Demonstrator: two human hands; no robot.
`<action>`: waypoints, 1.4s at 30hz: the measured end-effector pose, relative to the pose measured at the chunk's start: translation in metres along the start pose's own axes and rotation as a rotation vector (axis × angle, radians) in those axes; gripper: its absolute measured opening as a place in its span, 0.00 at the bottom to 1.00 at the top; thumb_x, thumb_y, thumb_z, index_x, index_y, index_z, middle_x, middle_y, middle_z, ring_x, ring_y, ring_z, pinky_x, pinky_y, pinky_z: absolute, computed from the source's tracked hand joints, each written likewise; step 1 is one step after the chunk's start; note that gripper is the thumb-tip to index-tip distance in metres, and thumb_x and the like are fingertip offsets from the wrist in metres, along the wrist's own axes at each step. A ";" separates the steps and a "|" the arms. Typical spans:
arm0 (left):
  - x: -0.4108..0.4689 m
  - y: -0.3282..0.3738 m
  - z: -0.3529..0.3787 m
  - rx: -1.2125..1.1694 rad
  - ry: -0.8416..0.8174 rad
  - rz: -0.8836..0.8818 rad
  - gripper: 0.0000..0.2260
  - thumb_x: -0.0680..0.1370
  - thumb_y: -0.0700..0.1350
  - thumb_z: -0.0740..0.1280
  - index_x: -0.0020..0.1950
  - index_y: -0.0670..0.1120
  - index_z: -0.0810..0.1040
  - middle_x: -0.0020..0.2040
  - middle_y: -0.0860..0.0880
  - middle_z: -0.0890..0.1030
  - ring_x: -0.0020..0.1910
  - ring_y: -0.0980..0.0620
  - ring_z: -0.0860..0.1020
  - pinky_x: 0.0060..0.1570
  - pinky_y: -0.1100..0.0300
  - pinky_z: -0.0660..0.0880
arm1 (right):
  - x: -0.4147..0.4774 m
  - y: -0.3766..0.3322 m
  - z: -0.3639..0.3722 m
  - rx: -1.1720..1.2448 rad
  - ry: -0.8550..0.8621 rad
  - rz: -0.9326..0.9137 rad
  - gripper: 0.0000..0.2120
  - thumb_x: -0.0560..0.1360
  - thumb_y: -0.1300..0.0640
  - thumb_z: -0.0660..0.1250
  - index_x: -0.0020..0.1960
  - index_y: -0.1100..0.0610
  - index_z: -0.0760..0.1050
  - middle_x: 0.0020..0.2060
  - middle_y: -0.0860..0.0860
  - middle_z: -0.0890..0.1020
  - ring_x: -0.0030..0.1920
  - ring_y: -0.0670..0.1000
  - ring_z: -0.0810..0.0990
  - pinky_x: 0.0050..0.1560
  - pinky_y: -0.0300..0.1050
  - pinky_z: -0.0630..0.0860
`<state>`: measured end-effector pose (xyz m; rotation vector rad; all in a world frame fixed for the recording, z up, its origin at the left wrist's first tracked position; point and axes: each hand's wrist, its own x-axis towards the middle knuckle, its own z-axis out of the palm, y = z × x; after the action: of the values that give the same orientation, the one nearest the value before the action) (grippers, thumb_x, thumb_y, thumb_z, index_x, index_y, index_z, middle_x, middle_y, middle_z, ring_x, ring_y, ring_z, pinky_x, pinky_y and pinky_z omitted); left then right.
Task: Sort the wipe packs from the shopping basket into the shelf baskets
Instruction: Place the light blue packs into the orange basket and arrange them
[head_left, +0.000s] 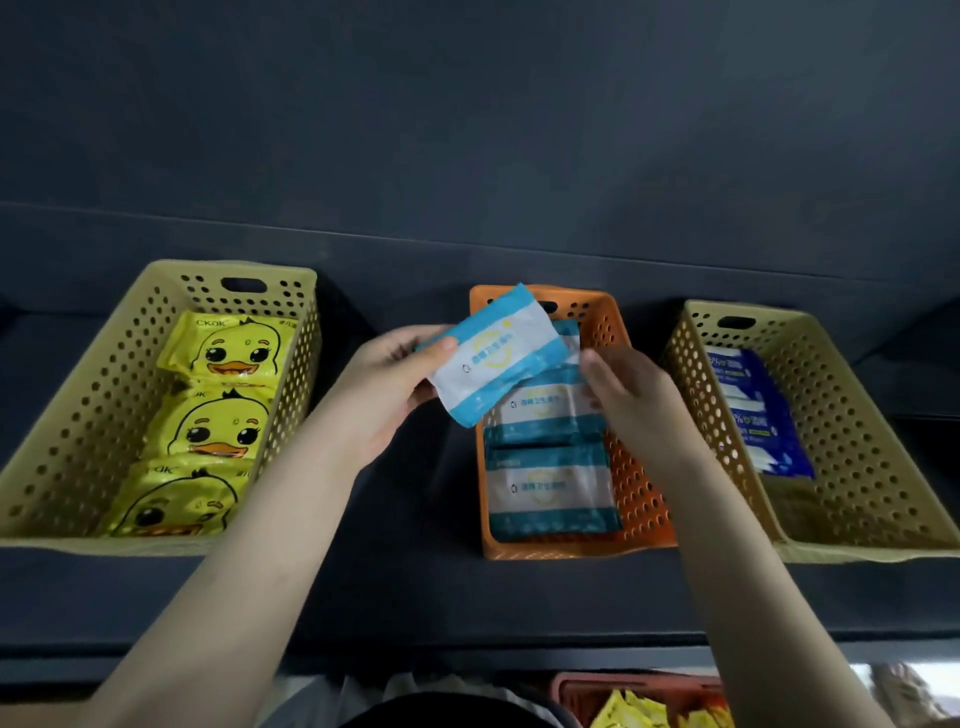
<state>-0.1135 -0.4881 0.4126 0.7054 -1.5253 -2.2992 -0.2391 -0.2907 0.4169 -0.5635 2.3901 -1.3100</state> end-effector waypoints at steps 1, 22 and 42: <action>0.003 0.002 0.003 0.027 -0.035 0.005 0.07 0.79 0.37 0.65 0.53 0.44 0.81 0.48 0.48 0.85 0.47 0.53 0.82 0.50 0.58 0.80 | 0.006 -0.007 0.000 0.201 -0.046 0.095 0.18 0.77 0.42 0.64 0.61 0.52 0.75 0.51 0.46 0.83 0.50 0.48 0.83 0.52 0.48 0.81; 0.061 -0.020 0.018 0.464 0.060 -0.002 0.23 0.81 0.55 0.60 0.75 0.55 0.62 0.73 0.57 0.66 0.72 0.57 0.65 0.65 0.64 0.59 | 0.065 0.009 0.008 -0.184 0.333 -0.071 0.07 0.79 0.54 0.65 0.51 0.56 0.79 0.43 0.49 0.83 0.40 0.47 0.82 0.37 0.41 0.81; 0.055 -0.038 0.023 0.522 -0.117 0.020 0.21 0.84 0.55 0.50 0.77 0.63 0.53 0.63 0.77 0.60 0.52 0.88 0.58 0.54 0.80 0.56 | 0.079 0.040 0.062 -0.500 -0.050 0.028 0.31 0.81 0.43 0.52 0.78 0.46 0.40 0.79 0.45 0.43 0.78 0.49 0.41 0.77 0.51 0.42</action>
<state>-0.1710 -0.4823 0.3720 0.6765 -2.2092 -1.9620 -0.2831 -0.3552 0.3422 -0.6796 2.6749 -0.6666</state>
